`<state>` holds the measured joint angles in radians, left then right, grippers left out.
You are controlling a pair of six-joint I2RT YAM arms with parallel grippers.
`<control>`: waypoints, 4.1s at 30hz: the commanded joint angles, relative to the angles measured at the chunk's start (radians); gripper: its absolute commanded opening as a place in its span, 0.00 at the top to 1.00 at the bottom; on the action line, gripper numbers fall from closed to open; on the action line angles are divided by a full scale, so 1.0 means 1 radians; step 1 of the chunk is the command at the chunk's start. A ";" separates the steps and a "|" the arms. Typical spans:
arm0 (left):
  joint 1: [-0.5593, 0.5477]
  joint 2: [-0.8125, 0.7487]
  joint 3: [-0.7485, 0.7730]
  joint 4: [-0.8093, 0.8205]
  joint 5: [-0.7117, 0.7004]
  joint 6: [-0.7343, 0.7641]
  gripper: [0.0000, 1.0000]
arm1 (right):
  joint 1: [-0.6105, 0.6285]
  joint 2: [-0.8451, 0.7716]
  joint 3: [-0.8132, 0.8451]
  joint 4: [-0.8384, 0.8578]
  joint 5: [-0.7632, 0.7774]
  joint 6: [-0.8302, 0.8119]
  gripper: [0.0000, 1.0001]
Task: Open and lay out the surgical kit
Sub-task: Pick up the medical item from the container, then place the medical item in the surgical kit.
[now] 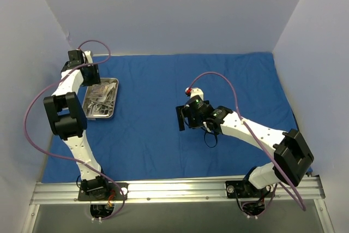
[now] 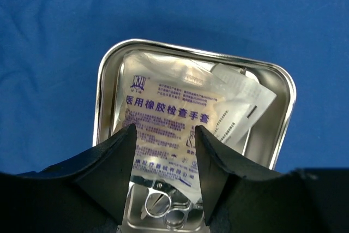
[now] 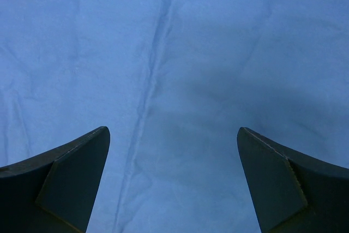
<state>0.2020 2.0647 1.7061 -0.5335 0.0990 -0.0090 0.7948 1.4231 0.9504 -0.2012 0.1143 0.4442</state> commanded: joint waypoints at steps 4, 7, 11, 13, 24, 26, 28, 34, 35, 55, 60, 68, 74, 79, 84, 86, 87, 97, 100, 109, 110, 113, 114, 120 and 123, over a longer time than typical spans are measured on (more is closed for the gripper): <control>0.013 0.066 0.078 0.039 0.005 -0.029 0.46 | 0.014 0.037 0.050 0.006 0.001 0.013 0.02; 0.014 0.090 0.089 0.043 -0.021 -0.043 0.47 | 0.018 0.050 0.059 0.006 0.002 0.016 0.02; 0.014 0.113 0.089 0.038 -0.036 -0.048 0.48 | 0.023 0.060 0.067 0.006 0.008 0.021 0.02; 0.014 0.132 0.095 0.026 -0.047 -0.049 0.49 | 0.023 0.068 0.068 0.009 0.008 0.022 0.02; 0.013 0.140 0.109 0.000 -0.051 -0.062 0.79 | 0.037 0.085 0.088 0.013 0.016 0.016 0.02; 0.011 0.120 0.095 0.007 -0.062 -0.077 0.82 | 0.038 0.085 0.096 0.006 0.019 0.013 0.02; 0.010 0.081 0.087 0.015 -0.071 -0.100 0.85 | 0.043 0.082 0.103 0.005 0.019 0.011 0.02; -0.021 -0.058 0.033 0.027 -0.146 -0.178 0.92 | 0.049 0.073 0.157 -0.007 0.019 -0.007 0.02; -0.029 -0.077 0.027 0.027 -0.163 -0.190 0.92 | 0.049 0.071 0.168 -0.007 0.019 -0.010 0.02; -0.461 -0.656 -0.298 0.006 -0.294 -0.488 0.93 | 0.012 0.212 0.596 0.124 -0.169 0.065 0.14; -0.544 -0.712 -0.322 0.001 -0.326 -0.523 0.93 | 0.001 0.269 0.657 0.144 -0.194 0.097 0.22; -0.635 -0.752 -0.353 0.007 -0.403 -0.557 0.93 | -0.003 0.318 0.680 0.238 -0.228 0.154 0.36; -0.658 -0.750 -0.367 0.039 -0.427 -0.560 0.93 | -0.003 0.341 0.680 0.282 -0.274 0.191 0.37; -0.670 -0.747 -0.367 0.049 -0.424 -0.557 0.93 | -0.002 0.364 0.680 0.309 -0.281 0.195 0.39; -0.671 -0.759 -0.382 0.055 -0.429 -0.556 0.93 | -0.003 0.395 0.694 0.310 -0.278 0.189 0.45; -0.673 -0.759 -0.384 0.056 -0.426 -0.556 0.93 | -0.003 0.402 0.694 0.312 -0.278 0.189 0.48; -0.673 -0.759 -0.387 0.058 -0.426 -0.557 0.93 | -0.003 0.407 0.692 0.313 -0.278 0.189 0.50; -0.678 -0.779 -0.436 0.099 -0.410 -0.537 0.90 | -0.017 0.405 0.677 0.322 -0.308 0.179 0.98; -0.678 -0.790 -0.479 0.128 -0.381 -0.542 0.81 | -0.048 0.379 0.656 0.327 -0.320 0.172 1.00; -0.678 -0.799 -0.585 0.148 -0.349 -0.568 0.53 | -0.187 0.289 0.593 0.249 -0.338 0.038 1.00; -0.676 -0.804 -0.585 0.148 -0.354 -0.563 0.50 | -0.209 0.283 0.593 0.229 -0.343 0.007 1.00; -0.661 -0.807 -0.573 0.136 -0.349 -0.540 0.31 | -0.319 0.277 0.611 0.071 -0.363 -0.117 1.00; -0.655 -0.805 -0.570 0.130 -0.344 -0.528 0.25 | -0.357 0.280 0.622 0.042 -0.381 -0.148 1.00; -0.609 -0.788 -0.557 0.066 -0.302 -0.467 0.03 | -0.621 0.365 0.660 -0.113 -0.464 -0.383 1.00; -0.581 -0.778 -0.553 0.030 -0.257 -0.444 0.06 | -0.724 0.441 0.708 -0.178 -0.559 -0.528 1.00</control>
<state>-0.4011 1.2915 1.1122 -0.4686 -0.2081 -0.4999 0.1284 1.8050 1.6035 -0.2558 -0.3279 0.1165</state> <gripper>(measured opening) 0.946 0.013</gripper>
